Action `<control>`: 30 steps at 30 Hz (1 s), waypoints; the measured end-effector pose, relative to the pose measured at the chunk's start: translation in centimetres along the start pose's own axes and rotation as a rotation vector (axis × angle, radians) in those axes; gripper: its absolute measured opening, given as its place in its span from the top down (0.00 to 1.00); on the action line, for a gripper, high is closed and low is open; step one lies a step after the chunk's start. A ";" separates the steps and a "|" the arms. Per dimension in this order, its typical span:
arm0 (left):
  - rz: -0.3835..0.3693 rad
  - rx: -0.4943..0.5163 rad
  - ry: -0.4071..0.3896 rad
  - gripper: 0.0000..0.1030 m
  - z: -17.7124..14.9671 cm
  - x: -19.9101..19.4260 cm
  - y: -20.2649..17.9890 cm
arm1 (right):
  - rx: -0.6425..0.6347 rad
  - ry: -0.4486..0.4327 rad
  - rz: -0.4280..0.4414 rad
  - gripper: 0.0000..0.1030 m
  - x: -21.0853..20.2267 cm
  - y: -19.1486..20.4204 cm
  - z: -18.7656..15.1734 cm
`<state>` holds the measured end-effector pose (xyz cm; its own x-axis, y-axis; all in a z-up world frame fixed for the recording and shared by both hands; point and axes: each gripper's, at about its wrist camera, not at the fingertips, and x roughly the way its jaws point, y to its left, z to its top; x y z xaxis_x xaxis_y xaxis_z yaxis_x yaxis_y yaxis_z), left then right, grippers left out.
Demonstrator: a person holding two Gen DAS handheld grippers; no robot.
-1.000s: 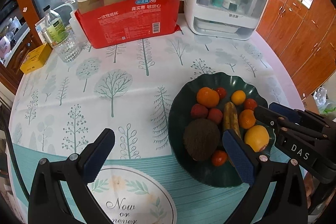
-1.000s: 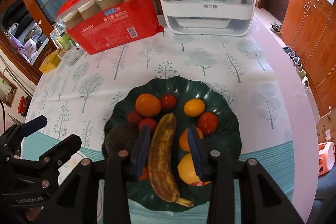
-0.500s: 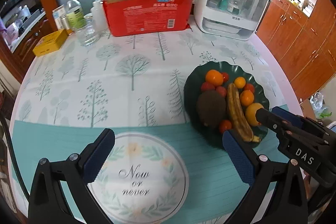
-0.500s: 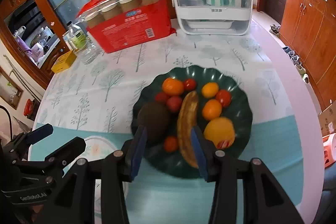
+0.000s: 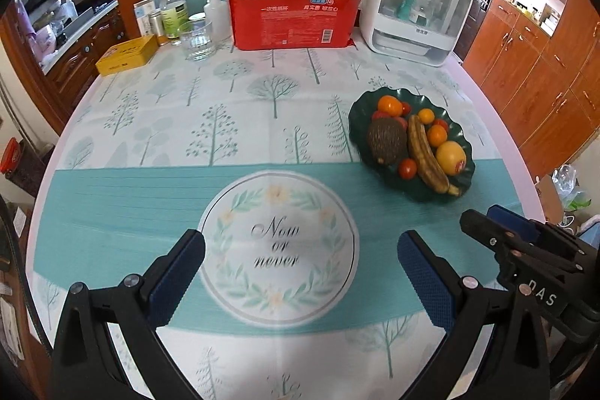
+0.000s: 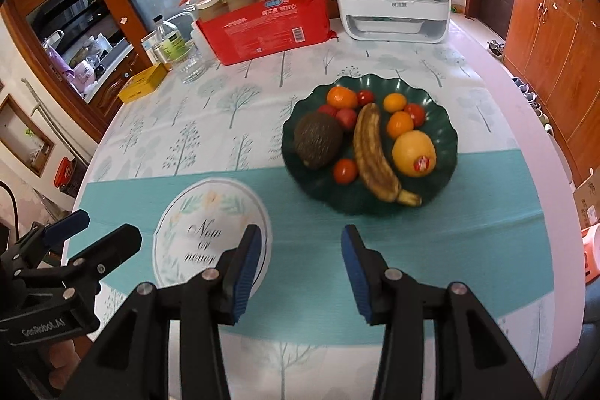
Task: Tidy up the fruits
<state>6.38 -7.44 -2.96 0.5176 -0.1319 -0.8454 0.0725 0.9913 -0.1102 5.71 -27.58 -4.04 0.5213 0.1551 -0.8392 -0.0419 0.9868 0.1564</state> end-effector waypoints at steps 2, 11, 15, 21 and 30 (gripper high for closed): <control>0.008 0.004 -0.008 0.01 -0.7 -1.0 0.2 | 0.005 -0.002 0.000 0.57 -1.0 0.4 -0.8; 0.029 -0.009 -0.054 0.01 -1.9 -5.1 0.3 | 0.014 -0.051 -0.021 0.47 -5.4 2.1 -3.0; 0.041 -0.008 -0.071 0.01 -2.4 -6.2 0.3 | 0.022 -0.070 -0.041 0.42 -6.6 2.4 -3.4; 0.051 -0.006 -0.088 0.01 -3.0 -7.3 0.3 | 0.025 -0.078 -0.052 0.42 -7.4 2.7 -3.7; 0.054 0.002 -0.091 0.01 -3.5 -7.7 -0.1 | -0.005 -0.088 -0.058 0.41 -8.1 3.5 -4.3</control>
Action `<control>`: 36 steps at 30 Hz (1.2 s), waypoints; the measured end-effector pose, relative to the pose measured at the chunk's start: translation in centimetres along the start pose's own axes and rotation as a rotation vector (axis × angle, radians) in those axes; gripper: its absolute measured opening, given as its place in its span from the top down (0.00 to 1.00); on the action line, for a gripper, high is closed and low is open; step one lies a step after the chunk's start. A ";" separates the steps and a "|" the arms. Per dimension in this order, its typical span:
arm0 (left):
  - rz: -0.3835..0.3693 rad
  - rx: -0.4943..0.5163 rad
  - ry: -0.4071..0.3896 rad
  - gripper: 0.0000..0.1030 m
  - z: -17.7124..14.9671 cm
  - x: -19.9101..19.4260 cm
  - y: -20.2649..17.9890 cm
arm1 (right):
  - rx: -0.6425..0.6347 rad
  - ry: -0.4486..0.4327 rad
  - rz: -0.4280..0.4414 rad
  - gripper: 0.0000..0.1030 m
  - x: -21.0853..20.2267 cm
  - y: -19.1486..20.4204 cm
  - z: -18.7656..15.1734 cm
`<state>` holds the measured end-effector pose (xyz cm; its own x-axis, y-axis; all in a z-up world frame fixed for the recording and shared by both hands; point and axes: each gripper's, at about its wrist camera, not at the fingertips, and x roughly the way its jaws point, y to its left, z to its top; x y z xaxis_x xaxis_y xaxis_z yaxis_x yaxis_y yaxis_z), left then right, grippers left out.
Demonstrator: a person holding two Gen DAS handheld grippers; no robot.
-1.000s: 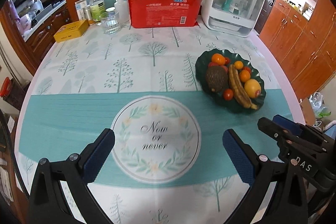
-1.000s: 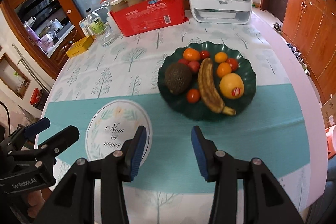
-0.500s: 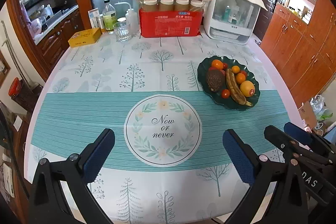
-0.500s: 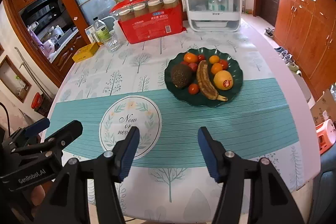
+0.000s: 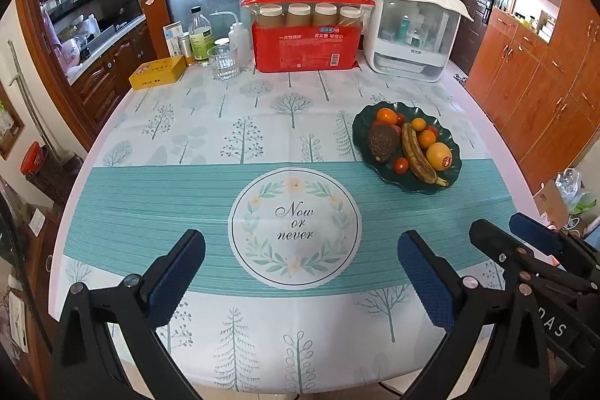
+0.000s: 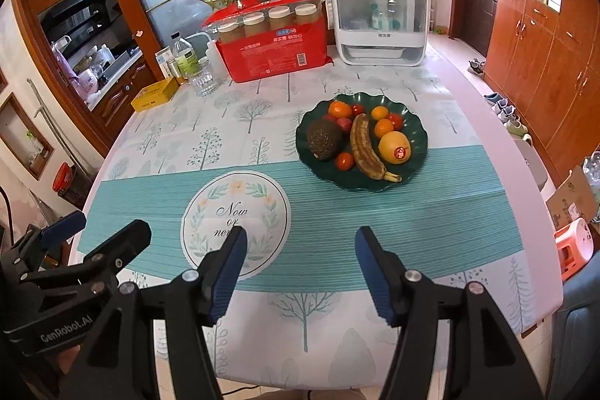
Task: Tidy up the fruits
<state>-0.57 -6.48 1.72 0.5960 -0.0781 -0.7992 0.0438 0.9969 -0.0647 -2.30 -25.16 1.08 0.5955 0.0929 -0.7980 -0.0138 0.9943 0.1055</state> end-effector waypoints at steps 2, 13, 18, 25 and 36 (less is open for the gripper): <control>0.002 -0.003 -0.001 0.01 -0.1 -0.1 0.0 | -0.004 0.002 -0.001 0.41 0.0 0.1 0.0; 0.009 -0.012 -0.001 0.01 -0.4 -0.1 0.2 | -0.006 0.005 -0.001 0.41 0.1 0.3 0.1; 0.008 -0.012 0.001 0.01 -0.4 0.0 0.3 | -0.008 0.006 -0.003 0.41 0.3 0.3 0.1; 0.007 -0.019 0.009 0.01 -0.2 0.4 0.5 | -0.008 0.010 -0.006 0.41 0.5 0.3 0.2; 0.006 -0.019 0.010 0.01 -0.1 0.4 0.6 | -0.009 0.012 -0.008 0.41 0.6 0.3 0.3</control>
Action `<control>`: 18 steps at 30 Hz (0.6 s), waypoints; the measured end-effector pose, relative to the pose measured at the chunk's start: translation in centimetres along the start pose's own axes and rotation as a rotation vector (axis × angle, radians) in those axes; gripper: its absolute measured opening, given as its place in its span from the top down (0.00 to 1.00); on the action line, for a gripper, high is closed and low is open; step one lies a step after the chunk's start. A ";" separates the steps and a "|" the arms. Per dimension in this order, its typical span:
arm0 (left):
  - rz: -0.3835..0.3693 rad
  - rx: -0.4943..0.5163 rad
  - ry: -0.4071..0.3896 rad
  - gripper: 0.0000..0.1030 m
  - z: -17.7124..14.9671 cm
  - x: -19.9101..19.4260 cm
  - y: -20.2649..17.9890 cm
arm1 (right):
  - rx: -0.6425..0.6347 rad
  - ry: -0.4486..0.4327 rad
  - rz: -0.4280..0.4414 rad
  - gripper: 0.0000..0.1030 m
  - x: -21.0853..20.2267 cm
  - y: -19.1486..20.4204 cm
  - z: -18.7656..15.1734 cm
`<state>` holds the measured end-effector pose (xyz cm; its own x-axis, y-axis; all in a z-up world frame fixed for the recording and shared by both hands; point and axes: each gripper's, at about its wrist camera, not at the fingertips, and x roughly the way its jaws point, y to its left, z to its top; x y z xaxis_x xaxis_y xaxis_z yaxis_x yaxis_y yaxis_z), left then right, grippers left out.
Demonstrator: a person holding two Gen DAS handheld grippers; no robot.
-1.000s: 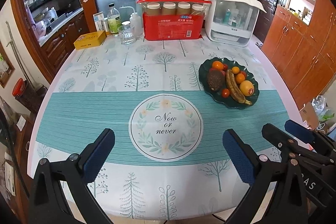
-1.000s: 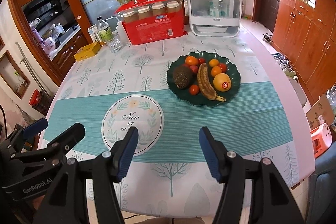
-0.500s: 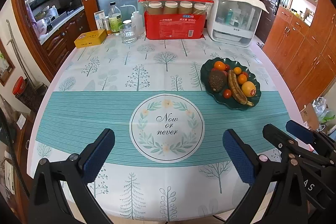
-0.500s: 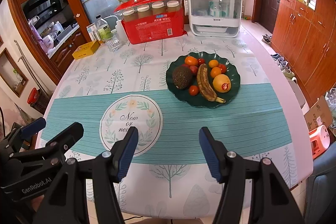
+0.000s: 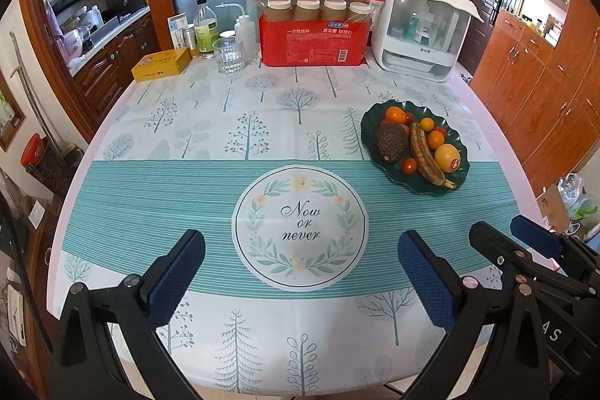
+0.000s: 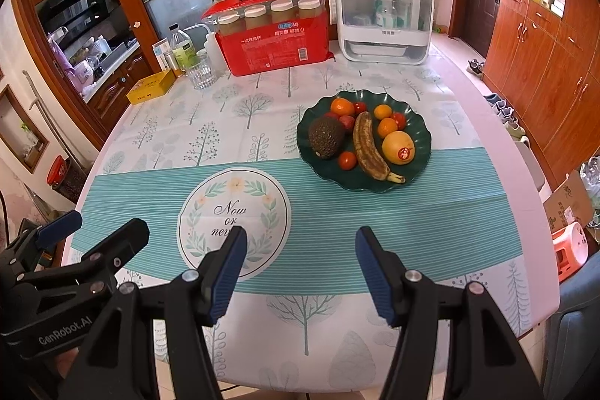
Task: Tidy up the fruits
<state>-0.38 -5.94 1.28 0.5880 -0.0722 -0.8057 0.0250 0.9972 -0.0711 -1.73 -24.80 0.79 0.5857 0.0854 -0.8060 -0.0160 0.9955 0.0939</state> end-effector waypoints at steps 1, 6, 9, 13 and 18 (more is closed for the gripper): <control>-0.001 -0.001 0.002 0.01 0.0 0.1 0.1 | -0.001 0.000 0.000 0.41 0.0 0.1 0.0; -0.002 -0.003 0.004 0.01 -0.2 0.1 0.2 | -0.001 0.001 0.001 0.41 0.1 0.1 0.1; -0.007 -0.006 0.008 0.01 -0.3 0.3 0.2 | -0.001 0.004 0.001 0.41 0.1 0.1 0.1; -0.007 -0.006 0.009 0.01 -0.7 0.6 0.3 | 0.004 0.010 0.000 0.41 0.3 -0.2 -0.3; -0.008 -0.009 0.012 0.01 -0.6 0.6 0.3 | 0.003 0.011 0.000 0.41 0.4 -0.1 -0.2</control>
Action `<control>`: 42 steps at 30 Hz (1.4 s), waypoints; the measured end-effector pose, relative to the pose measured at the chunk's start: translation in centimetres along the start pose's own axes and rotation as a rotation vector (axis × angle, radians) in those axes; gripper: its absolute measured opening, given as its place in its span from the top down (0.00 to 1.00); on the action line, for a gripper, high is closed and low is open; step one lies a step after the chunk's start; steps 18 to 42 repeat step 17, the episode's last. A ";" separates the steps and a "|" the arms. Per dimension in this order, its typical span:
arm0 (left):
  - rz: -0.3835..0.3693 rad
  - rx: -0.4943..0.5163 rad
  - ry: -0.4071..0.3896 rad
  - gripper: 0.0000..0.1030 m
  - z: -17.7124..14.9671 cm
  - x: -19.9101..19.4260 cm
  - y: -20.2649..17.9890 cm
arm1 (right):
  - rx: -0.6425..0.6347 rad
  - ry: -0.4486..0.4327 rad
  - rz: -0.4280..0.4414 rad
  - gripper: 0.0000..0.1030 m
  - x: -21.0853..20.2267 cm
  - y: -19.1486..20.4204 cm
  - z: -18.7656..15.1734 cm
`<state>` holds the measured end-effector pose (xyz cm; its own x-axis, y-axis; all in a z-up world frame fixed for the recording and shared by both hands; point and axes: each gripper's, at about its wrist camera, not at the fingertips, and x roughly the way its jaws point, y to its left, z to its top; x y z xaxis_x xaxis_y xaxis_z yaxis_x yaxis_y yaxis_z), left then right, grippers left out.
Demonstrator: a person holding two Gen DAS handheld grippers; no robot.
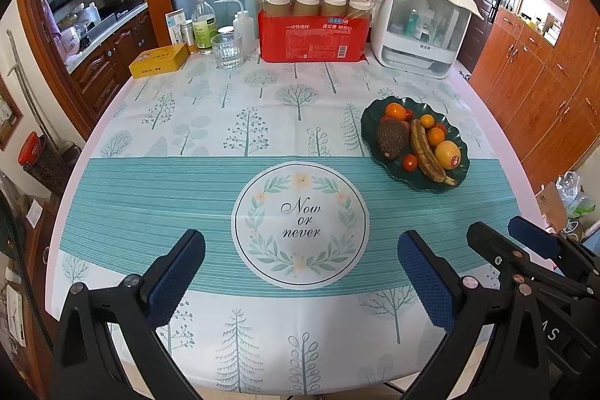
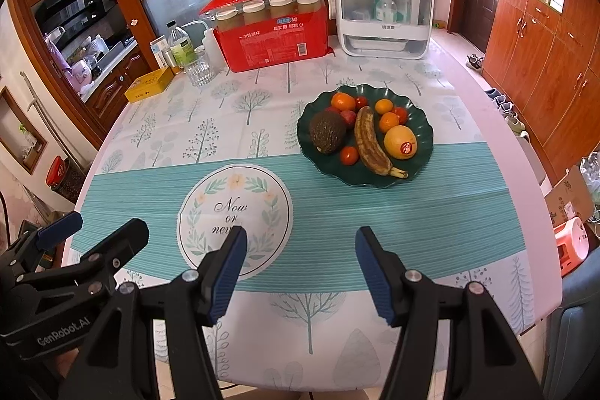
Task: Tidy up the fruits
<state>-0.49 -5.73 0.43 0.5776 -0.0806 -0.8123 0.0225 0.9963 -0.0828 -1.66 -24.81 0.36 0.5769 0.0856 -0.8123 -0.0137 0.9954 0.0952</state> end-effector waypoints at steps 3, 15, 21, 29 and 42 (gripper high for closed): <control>0.001 -0.001 0.001 0.01 -0.1 0.2 0.2 | 0.000 0.003 0.000 0.41 0.3 0.1 -0.3; 0.002 -0.001 0.006 0.01 -0.1 0.2 0.7 | 0.000 0.005 -0.001 0.41 0.3 0.2 -0.2; 0.001 -0.001 0.006 0.01 -0.3 0.2 0.7 | 0.000 0.005 -0.001 0.41 0.3 0.3 -0.1; 0.001 -0.001 0.006 0.01 -0.3 0.2 0.7 | 0.000 0.005 -0.001 0.41 0.3 0.3 -0.1; 0.001 -0.001 0.006 0.01 -0.3 0.2 0.7 | 0.000 0.005 -0.001 0.41 0.3 0.3 -0.1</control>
